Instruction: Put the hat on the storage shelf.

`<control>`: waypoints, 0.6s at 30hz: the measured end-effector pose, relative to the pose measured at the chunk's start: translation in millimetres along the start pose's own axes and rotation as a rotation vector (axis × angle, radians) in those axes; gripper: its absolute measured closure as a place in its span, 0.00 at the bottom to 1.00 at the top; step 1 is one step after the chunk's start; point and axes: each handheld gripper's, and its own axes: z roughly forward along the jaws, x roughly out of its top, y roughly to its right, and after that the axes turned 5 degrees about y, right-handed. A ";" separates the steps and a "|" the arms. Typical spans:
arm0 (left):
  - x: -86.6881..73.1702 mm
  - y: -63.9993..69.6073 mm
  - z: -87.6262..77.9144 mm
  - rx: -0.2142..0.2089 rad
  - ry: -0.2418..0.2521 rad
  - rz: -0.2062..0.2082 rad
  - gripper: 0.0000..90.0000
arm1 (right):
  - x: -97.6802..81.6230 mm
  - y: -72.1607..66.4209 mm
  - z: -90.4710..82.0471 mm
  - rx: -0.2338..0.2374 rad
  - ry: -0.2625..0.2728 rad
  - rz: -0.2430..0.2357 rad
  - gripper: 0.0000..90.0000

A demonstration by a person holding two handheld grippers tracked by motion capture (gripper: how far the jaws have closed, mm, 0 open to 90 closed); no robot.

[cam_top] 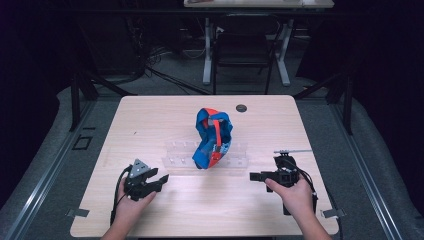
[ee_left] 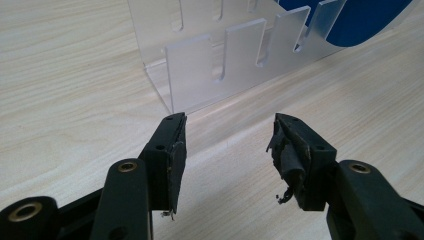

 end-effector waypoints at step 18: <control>-0.9 -0.5 1.1 0.004 -0.009 -0.003 0.52 | -38.4 15.5 5.7 -0.030 0.046 -0.020 0.54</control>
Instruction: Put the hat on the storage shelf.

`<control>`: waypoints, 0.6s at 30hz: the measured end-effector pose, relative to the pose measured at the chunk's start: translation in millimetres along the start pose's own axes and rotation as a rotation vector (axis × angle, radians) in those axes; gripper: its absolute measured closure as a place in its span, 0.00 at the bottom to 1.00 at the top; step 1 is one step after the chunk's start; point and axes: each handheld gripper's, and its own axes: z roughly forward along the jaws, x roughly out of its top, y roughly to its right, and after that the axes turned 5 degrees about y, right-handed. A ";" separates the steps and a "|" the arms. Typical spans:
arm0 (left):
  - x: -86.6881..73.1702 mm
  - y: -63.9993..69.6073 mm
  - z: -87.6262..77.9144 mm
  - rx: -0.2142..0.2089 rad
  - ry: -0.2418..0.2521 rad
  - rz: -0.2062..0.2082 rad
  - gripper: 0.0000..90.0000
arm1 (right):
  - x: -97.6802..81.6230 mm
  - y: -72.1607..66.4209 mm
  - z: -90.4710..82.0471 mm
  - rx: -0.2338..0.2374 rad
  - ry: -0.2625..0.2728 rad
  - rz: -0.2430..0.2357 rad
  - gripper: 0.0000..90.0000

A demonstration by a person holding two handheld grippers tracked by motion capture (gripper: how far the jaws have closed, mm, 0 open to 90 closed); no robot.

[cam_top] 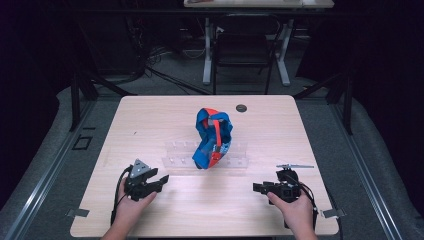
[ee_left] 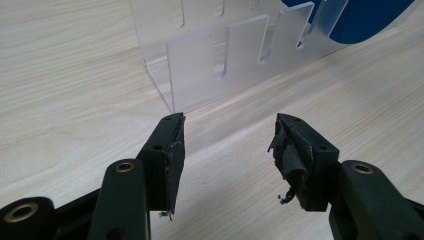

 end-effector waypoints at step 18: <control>0.4 5.6 1.4 -0.015 0.001 0.015 0.52 | -20.5 5.0 8.7 0.053 -0.008 -0.039 0.57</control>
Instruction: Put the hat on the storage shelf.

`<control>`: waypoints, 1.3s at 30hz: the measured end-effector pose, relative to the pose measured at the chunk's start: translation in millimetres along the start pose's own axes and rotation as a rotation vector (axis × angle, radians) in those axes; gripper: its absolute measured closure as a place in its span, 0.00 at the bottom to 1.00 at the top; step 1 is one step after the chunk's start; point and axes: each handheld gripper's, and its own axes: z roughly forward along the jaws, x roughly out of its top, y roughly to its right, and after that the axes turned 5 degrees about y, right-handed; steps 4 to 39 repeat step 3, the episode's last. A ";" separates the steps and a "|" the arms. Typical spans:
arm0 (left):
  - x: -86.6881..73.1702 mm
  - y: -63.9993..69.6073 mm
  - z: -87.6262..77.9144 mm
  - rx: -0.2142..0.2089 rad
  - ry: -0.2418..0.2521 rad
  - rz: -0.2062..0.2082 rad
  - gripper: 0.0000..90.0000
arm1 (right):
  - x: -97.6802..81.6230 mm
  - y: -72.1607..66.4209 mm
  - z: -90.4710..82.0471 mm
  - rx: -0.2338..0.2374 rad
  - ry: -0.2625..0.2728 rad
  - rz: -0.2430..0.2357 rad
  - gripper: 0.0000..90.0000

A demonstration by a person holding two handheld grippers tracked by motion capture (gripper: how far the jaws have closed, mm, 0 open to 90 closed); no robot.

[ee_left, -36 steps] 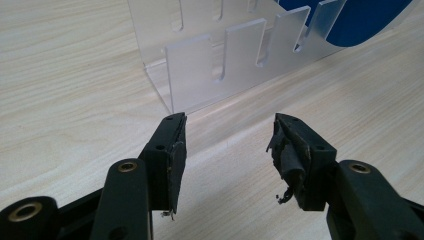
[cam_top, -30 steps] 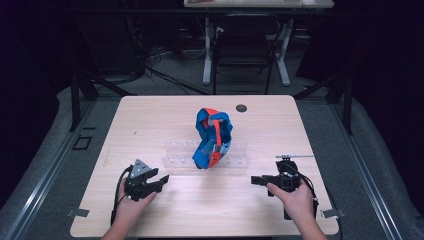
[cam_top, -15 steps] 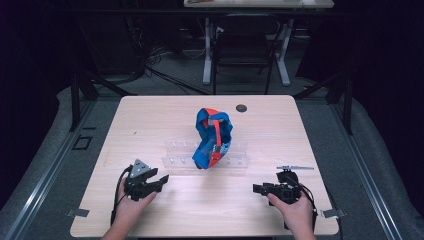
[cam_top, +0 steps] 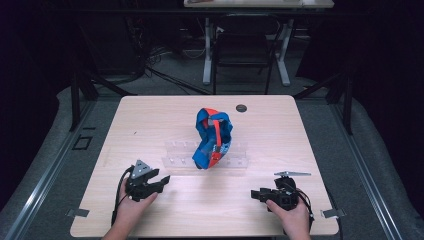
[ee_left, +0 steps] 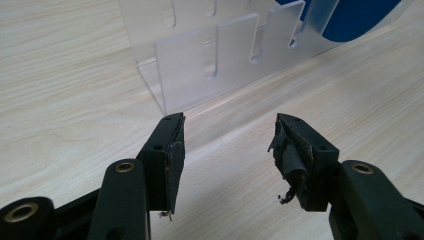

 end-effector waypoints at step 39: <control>1.3 4.2 0.7 -0.012 0.000 0.010 0.52 | 0.3 0.1 -1.5 0.005 0.000 -0.006 0.56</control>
